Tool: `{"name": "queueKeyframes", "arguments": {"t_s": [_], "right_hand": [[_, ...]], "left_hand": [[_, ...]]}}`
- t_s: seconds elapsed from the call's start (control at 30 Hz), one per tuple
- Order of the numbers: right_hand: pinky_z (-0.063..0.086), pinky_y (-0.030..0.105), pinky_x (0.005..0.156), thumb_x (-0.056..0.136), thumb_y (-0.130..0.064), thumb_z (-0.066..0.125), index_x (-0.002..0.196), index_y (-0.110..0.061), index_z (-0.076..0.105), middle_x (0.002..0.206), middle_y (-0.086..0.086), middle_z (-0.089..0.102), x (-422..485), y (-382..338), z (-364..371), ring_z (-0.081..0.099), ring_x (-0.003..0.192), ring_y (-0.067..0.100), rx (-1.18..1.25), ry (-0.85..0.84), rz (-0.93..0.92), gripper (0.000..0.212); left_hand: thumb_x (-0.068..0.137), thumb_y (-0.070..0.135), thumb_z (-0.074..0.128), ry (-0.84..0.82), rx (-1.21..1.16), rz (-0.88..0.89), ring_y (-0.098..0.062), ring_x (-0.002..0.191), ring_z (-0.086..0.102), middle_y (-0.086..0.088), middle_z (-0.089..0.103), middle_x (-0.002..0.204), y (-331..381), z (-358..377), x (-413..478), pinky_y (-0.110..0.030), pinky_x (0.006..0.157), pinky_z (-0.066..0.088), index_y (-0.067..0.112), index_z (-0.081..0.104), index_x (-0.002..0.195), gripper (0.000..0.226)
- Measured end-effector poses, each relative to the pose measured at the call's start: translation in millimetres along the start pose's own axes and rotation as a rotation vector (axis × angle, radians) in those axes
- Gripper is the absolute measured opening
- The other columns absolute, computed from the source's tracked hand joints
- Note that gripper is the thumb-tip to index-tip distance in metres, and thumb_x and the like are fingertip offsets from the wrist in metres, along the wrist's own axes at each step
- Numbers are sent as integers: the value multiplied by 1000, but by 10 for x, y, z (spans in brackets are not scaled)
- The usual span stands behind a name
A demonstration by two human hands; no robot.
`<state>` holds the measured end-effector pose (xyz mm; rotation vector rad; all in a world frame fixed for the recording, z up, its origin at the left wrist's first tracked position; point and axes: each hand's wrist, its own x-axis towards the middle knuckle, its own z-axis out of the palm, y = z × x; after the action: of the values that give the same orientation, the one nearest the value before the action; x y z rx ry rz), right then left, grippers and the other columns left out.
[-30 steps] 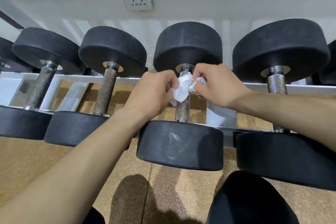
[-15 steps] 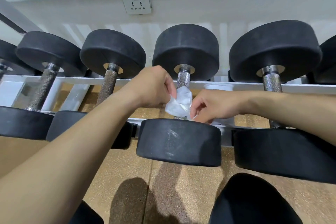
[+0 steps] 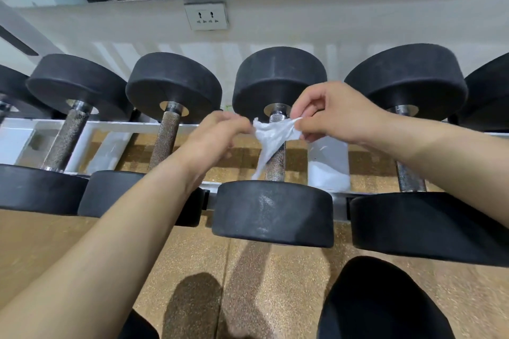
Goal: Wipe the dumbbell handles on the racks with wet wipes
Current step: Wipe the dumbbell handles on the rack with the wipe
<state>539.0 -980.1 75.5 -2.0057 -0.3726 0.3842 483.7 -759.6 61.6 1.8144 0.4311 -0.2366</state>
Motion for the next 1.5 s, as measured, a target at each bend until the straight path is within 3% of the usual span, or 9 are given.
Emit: {"name": "queueKeyframes", "arguments": {"t_s": [0.23, 0.4, 0.63, 0.9, 1.13, 1.2, 1.3, 1.37, 1.5], "right_hand": [[53, 23, 73, 84, 10, 65, 90, -17, 69, 80, -3, 67, -100, -249, 224, 64, 77, 11, 281, 160, -35, 28], [61, 31, 73, 90, 0, 69, 92, -12, 69, 93, 17, 72, -130, -381, 238, 71, 79, 18, 315, 194, -35, 13], [58, 30, 62, 82, 3, 65, 90, -24, 74, 79, -7, 75, -146, -623, -19, 67, 69, 13, -16, 268, -66, 29], [43, 20, 56, 86, -4, 52, 81, -23, 72, 81, -8, 67, -244, -483, -121, 60, 70, 7, -320, 284, 122, 28], [39, 41, 100, 92, -8, 48, 135, -9, 50, 136, 15, 46, -293, -112, 235, 46, 122, 40, -641, 250, 320, 43], [45, 39, 90, 92, -21, 55, 115, -12, 57, 117, 8, 54, -299, -180, 339, 52, 108, 34, -558, 317, 251, 25], [48, 31, 63, 88, -37, 67, 94, -15, 55, 86, 3, 60, -151, -255, 570, 60, 81, 25, -32, 66, 532, 25], [60, 39, 75, 85, -31, 75, 111, -14, 60, 100, 11, 73, 43, -163, 716, 72, 91, 26, 338, -35, 725, 35], [57, 49, 96, 78, -22, 76, 92, -13, 66, 104, 14, 75, 375, 85, 944, 74, 98, 29, 503, 50, 747, 19]], "left_hand": [[68, 35, 92, -149, 137, 197, -12, 95, 71, -1, 72, 108, 82, 133, -74, -27, 84, 49, 29, 59, 119, 60], [72, 27, 90, -112, 191, 336, -11, 88, 71, 4, 67, 108, 96, 183, -211, -30, 80, 57, 29, 46, 122, 66], [90, 15, 64, 145, 186, 461, -11, 60, 55, 6, 65, 64, 171, -75, -89, -29, 64, 43, 29, 67, 85, 16], [92, 26, 73, 107, 274, 379, -7, 74, 59, 11, 66, 79, 190, -38, 81, -23, 66, 45, 26, 70, 88, 5], [95, 42, 61, 323, 207, 218, -16, 101, 63, 10, 67, 98, -19, 2, 64, -34, 91, 50, 23, 65, 110, 24], [97, 30, 58, 409, 59, 259, -13, 100, 63, 10, 68, 98, -19, -3, -61, -31, 89, 47, 24, 66, 108, 15], [92, 17, 61, 407, -99, 233, -12, 97, 64, 13, 67, 96, -72, 130, -231, -33, 93, 49, 26, 66, 100, 13], [91, 14, 61, 404, -184, 208, -12, 97, 65, 11, 69, 98, -123, 245, -270, -37, 98, 50, 25, 67, 100, 16], [92, 18, 57, 440, -279, 149, -14, 100, 63, 6, 69, 100, -181, 348, -284, -39, 96, 50, 29, 66, 98, 16]]}}
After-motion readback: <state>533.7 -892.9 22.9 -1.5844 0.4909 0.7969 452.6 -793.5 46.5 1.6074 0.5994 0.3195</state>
